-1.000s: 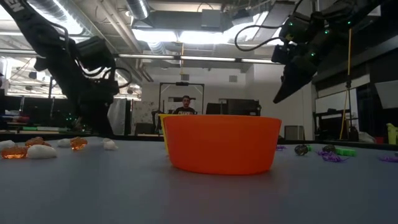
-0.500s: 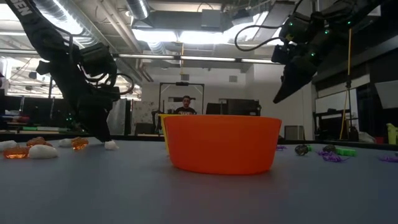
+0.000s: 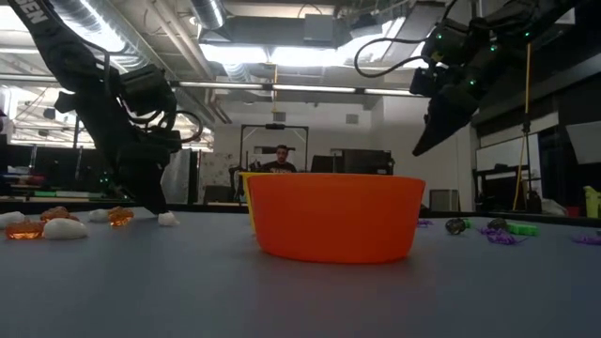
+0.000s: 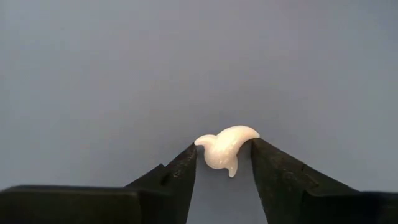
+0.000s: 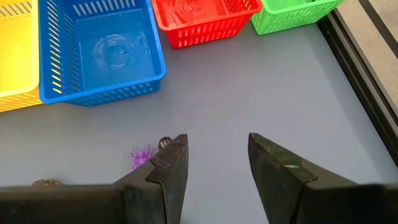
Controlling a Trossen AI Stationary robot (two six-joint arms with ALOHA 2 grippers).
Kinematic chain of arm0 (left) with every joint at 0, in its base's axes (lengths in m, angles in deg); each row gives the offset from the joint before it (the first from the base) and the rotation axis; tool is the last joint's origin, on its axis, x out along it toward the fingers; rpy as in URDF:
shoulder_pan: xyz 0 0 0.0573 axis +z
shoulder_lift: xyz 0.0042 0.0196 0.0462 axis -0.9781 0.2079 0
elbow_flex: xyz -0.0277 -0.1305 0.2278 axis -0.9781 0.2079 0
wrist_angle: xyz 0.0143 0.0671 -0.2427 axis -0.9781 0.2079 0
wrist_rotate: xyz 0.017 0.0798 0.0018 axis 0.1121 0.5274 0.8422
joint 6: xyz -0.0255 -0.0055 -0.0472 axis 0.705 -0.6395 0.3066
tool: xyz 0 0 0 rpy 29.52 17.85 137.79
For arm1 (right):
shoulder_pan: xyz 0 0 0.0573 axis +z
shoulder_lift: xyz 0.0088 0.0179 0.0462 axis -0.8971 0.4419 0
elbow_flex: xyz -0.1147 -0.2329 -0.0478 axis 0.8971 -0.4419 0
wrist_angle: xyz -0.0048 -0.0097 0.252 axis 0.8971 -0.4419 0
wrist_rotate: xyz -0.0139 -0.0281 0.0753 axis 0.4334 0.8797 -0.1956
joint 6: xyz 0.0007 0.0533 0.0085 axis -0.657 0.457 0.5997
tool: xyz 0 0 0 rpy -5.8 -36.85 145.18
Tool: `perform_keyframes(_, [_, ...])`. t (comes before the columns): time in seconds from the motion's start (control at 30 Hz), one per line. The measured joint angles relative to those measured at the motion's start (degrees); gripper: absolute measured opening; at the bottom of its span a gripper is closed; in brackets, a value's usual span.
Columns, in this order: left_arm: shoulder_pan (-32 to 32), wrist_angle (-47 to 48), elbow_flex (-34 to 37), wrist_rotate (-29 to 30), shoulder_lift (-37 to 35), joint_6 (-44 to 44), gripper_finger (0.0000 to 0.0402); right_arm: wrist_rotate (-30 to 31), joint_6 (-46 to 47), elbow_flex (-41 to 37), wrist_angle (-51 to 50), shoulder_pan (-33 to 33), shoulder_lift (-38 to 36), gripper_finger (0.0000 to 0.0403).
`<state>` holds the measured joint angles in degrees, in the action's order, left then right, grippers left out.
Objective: Sort Halloween decoration
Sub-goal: Put the white ghost toy into the red bin
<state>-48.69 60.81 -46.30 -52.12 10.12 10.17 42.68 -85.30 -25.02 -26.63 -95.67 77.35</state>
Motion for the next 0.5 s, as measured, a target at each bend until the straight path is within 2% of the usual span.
perform_keyframes(0.5, [-0.01,0.00,0.04,0.02,0.04,0.00,0.0100,0.00,0.00,0.00,-0.02,0.00,0.02,0.0166])
